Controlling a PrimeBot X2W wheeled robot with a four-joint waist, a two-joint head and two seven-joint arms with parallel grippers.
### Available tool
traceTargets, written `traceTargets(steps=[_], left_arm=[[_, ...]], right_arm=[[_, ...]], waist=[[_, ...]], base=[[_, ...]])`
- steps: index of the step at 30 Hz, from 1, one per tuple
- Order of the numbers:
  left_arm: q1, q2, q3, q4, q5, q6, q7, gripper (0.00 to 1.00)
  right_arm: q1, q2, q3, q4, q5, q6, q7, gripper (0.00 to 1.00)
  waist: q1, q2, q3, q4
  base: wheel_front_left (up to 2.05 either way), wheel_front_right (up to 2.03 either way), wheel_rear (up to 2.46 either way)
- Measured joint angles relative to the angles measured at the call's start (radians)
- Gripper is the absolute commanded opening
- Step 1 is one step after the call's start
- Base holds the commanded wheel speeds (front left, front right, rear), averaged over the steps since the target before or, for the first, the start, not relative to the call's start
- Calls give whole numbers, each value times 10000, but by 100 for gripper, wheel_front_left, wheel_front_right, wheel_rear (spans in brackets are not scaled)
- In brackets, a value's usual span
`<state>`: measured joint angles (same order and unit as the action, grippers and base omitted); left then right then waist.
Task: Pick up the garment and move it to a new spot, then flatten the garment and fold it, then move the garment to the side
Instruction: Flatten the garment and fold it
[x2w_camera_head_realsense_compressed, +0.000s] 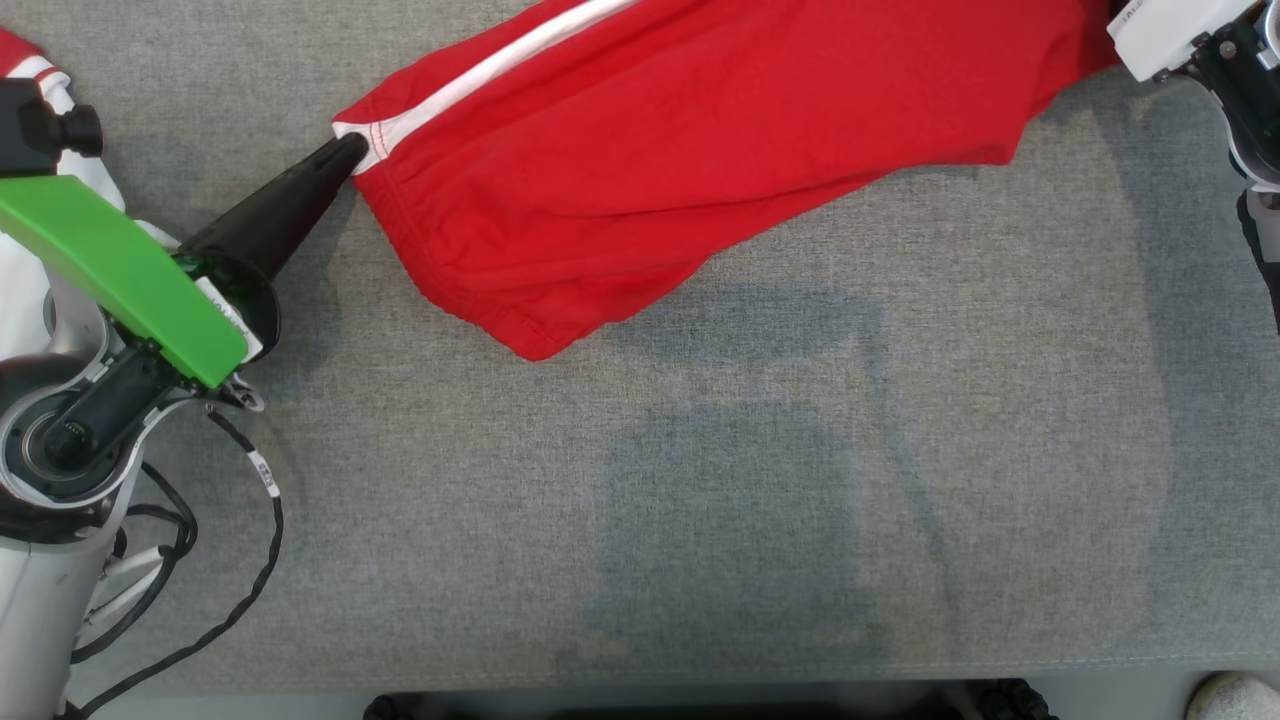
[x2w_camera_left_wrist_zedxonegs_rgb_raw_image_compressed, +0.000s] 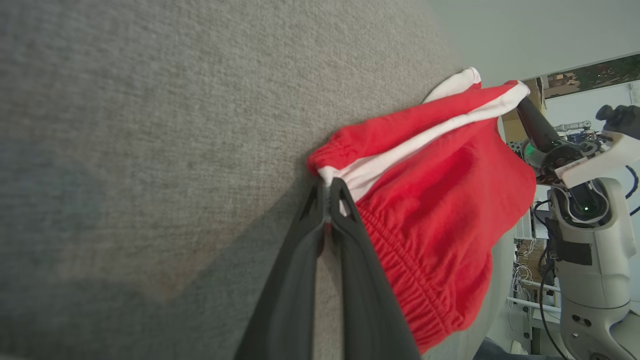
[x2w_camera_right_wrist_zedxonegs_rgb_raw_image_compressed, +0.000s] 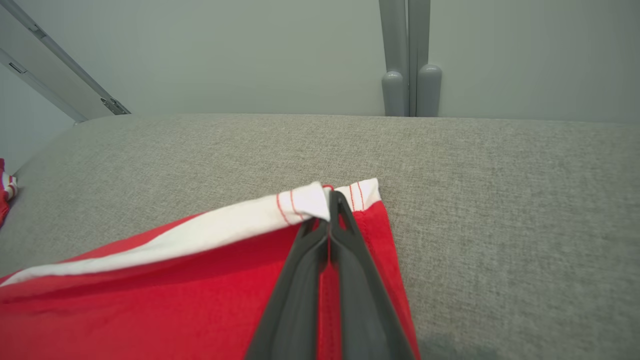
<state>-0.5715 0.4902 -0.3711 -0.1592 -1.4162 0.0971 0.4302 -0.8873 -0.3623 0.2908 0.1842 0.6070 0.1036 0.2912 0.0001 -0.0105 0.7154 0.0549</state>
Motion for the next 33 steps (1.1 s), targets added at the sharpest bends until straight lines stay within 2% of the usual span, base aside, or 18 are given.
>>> traceTargets(steps=[3, 4, 5, 7, 8, 9, 11, 15, 19, 20, 21, 22, 29, 33], left_arm=[[-140, -29, -92, 155, 29, 0, 2, 0], [-192, -35, -127, 196, 36, 0, 4, 5], [-256, -42, -150, 228, 56, 0, 4, 22], [-359, -82, -188, 290, 71, 0, 4, 34], [-409, -117, -209, 337, 86, 0, 4, 49], [-462, -161, -222, 391, 100, 0, 4, 74], [-537, -282, -263, 508, 125, -2, 2, 100], [-692, -479, -458, 598, 127, -23, 0, 100], [-692, -690, -610, 736, 215, -226, -38, 100], [-687, -706, -725, 779, 316, -286, -50, 100], [-684, -723, -775, 779, 407, -326, -107, 100], [-680, -723, -823, 775, 523, -366, -136, 100], [-658, -437, -798, 763, 2144, -717, -1220, 100], [-544, -384, -660, 715, 2600, -798, -1904, 100]], right_arm=[[-150, 86, 48, 144, -48, 0, -21, 0], [-213, 96, 63, 203, -84, 0, -58, 0], [-294, 104, 77, 255, -100, 2, -58, 0], [-431, 117, 109, 343, -109, 2, -84, 0], [-495, 121, 146, 389, -146, 4, -90, 0], [-540, 128, 180, 428, -186, 4, -90, 0], [-588, 127, 215, 552, -205, 4, -104, 0], [-645, 71, 240, 790, -274, 8, -169, 0], [-676, -50, 268, 1014, -399, 15, -194, 0], [-678, -121, 318, 1145, -497, 15, -259, 10], [-686, -134, 320, 1177, -543, 15, -265, 78], [-703, -140, 318, 1200, -545, 15, -265, 100], [-732, -334, 389, 1670, -798, 17, -554, 100], [-589, -548, 343, 1864, -1049, 15, -913, 100]], waist=[[0, 0, 22, -18], [0, 0, 26, -23], [0, 0, 31, -27], [0, 0, 35, -31], [0, 0, 35, -31], [0, 0, 34, -31], [0, 0, 23, -22], [0, 0, -38, 21], [-1, 0, -168, 103], [-1, 0, -247, 148], [-1, 0, -286, 171], [-1, 0, -322, 198], [-1, 0, -664, 321], [-1, 0, -962, 357]], base=[[0, 0, 0], [0, 0, 0], [0, 0, 0], [0, 0, 0], [0, 0, 0], [0, 0, 0], [0, 0, 0], [0, 0, 0], [0, 0, 0], [0, 0, 0], [0, 0, 0], [0, 0, 0], [0, 0, 0], [0, 0, 0]])
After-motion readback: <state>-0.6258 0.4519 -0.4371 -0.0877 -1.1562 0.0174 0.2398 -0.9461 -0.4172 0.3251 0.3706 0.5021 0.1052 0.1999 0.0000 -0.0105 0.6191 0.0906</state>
